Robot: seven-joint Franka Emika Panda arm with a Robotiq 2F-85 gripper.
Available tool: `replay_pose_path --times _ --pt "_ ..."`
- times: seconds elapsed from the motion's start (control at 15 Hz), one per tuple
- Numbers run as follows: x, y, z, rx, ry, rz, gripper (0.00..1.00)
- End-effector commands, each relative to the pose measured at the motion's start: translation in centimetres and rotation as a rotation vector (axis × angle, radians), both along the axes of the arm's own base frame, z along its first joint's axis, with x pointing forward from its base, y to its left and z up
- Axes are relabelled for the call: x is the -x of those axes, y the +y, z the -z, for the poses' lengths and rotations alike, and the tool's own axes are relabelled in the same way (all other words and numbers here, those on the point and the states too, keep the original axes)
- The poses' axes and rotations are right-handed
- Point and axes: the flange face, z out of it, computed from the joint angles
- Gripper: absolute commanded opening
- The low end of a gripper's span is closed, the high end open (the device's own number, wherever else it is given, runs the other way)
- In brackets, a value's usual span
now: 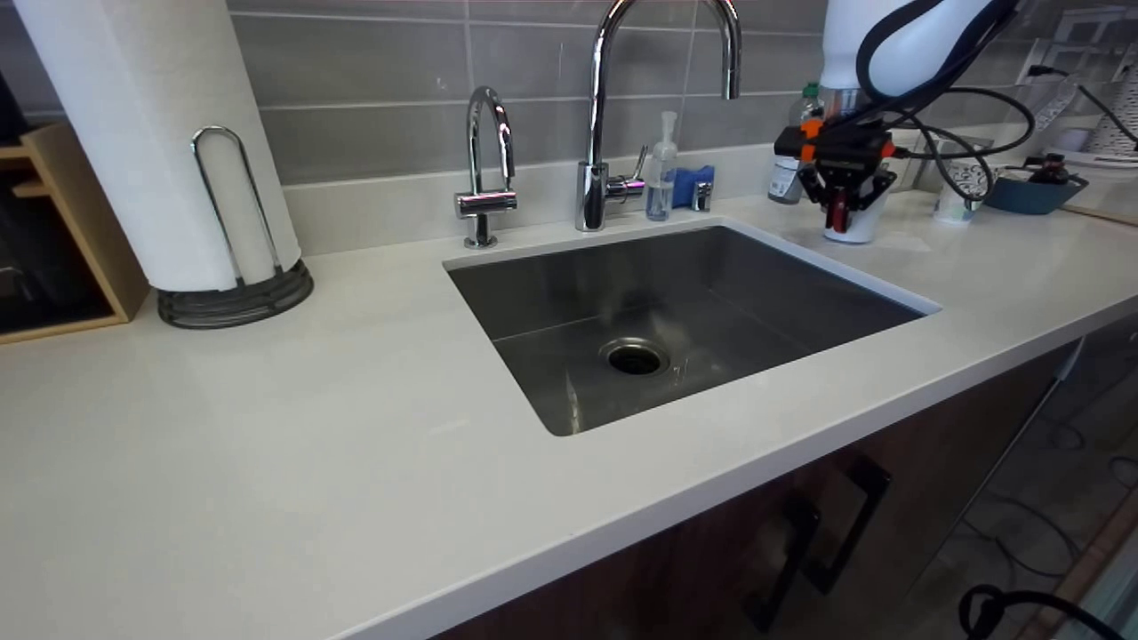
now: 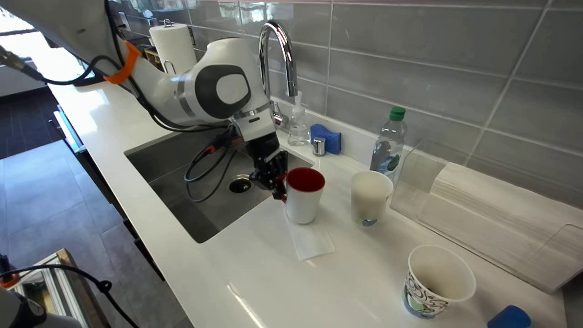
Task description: Put the mug cup in the sink
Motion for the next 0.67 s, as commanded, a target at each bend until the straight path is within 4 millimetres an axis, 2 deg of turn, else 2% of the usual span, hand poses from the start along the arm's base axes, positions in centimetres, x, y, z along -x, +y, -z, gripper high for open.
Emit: replay_pose_path --times 0.0,0.13,0.2,0.27,0.33,0.6 --pt "0.11 -0.37 0.93 0.006 0.01 0.015 0.05" --pt "0.09 -0.41 0.94 -0.002 0.014 0.017 0.05" --pt "0.08 -0.41 0.9 -0.005 0.016 0.018 0.12" --pt "0.11 -0.37 0.85 -0.01 0.024 0.016 0.45" --pt "0.07 -0.38 0.81 -0.013 0.022 0.02 0.46" --pt "0.22 -0.63 1.28 -0.016 0.036 0.033 0.73"
